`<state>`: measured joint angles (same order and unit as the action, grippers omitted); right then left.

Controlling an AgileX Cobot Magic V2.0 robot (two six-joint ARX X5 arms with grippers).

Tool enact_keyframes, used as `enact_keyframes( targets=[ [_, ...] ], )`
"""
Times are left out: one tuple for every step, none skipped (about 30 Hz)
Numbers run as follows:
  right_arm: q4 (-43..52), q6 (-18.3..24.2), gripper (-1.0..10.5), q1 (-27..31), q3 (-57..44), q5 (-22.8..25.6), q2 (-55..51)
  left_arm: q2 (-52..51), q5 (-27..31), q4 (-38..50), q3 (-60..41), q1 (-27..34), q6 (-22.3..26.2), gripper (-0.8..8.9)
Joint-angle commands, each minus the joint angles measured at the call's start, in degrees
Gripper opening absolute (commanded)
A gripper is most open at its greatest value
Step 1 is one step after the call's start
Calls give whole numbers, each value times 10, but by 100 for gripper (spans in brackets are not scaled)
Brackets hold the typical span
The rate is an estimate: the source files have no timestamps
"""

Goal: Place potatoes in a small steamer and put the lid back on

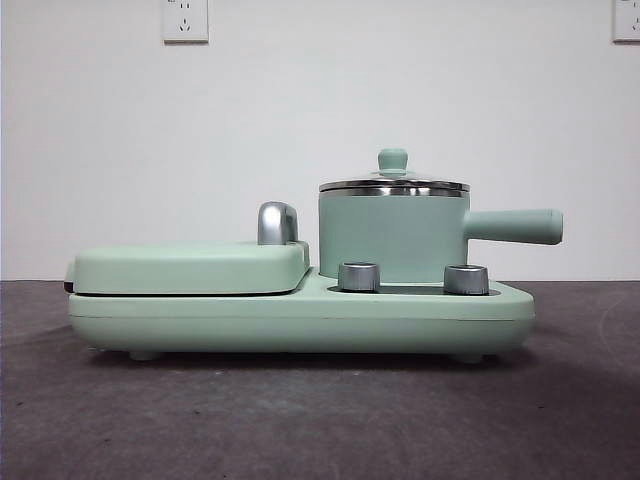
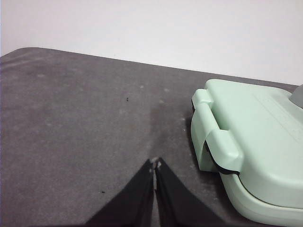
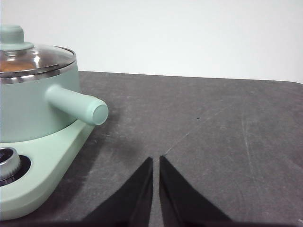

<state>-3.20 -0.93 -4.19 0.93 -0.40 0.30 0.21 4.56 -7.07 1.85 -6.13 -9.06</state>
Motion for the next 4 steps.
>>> enact_keyframes(
  targets=[
    [7,-8,21,-2,-2,0,-1,0,1,7,-10,0,-2,6],
    [7,-8,21,-2,-2,0,-1,0,1,7,-10,0,-2,6],
    [7,-8,21,-2,-2,0,-1,0,1,7,-10,0,-2,6],
    [7,-8,21,-2,-2,0,-1,0,1,7,-11,0,-2,6]
  ],
)
